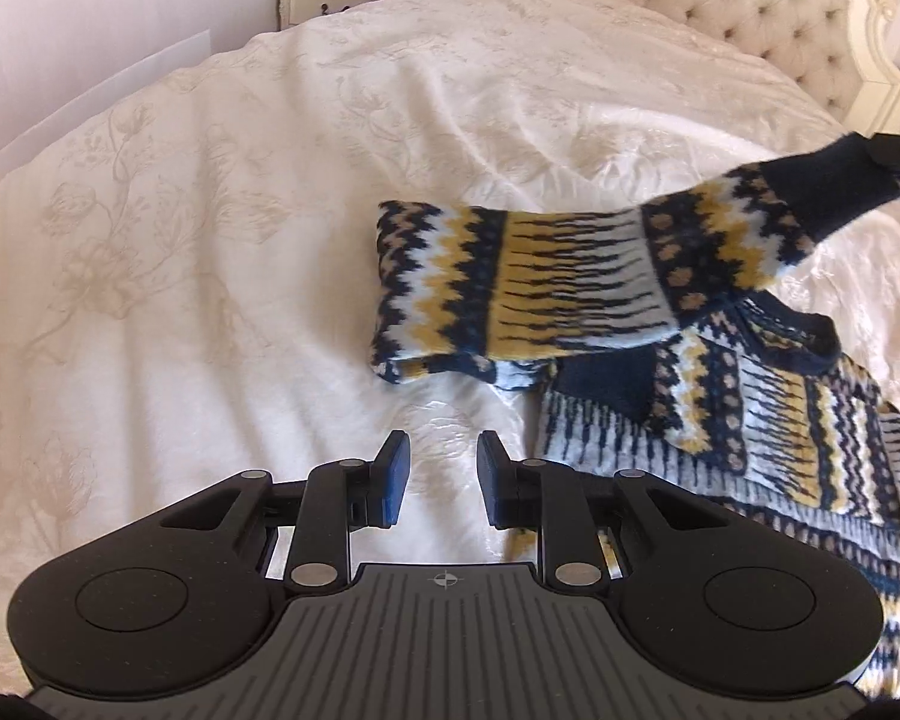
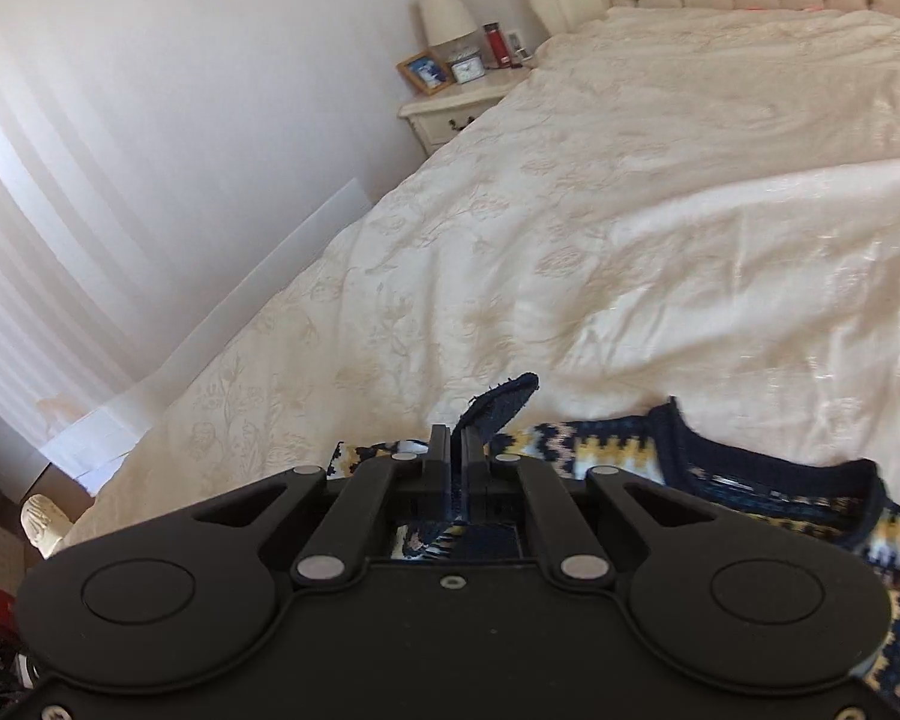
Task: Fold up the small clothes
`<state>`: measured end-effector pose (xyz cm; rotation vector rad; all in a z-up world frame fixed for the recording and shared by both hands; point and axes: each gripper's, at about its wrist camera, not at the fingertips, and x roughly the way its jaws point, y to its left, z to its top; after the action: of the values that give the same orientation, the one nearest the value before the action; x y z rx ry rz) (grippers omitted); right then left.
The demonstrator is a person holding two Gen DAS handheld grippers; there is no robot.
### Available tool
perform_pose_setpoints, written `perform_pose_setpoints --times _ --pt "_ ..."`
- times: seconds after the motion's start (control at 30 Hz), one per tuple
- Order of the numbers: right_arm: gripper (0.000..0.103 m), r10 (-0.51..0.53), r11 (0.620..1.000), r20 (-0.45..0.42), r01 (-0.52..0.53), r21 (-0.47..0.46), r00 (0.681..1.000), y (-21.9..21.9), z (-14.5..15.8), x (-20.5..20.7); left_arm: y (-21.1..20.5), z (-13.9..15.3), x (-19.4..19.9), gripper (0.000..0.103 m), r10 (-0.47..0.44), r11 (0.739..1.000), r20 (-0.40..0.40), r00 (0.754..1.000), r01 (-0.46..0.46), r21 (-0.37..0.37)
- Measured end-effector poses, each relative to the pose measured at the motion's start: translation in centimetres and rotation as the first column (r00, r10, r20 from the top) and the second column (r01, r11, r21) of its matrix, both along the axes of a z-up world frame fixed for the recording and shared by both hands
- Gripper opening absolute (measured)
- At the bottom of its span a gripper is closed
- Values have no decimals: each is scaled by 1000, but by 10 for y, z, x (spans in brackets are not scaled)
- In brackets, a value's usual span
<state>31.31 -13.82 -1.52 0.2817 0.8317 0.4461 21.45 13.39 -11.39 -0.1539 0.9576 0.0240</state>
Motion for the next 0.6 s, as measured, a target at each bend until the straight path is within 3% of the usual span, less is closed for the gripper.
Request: perform_pose_setpoints --times 0.13,0.33,0.6 --pt "8 -127 991 -16 126 -43 992 -53 0 -32 -23 5 -5 24 -62 998 12 998 62 12" --pt "8 -319 946 -75 311 -94 945 -125 -26 -76 -48 13 -12 24 -132 991 24 991 131 36" --pt "8 -402 915 -173 385 -123 899 -165 -78 -105 -72 16 -4 24 -224 972 16 974 222 82"
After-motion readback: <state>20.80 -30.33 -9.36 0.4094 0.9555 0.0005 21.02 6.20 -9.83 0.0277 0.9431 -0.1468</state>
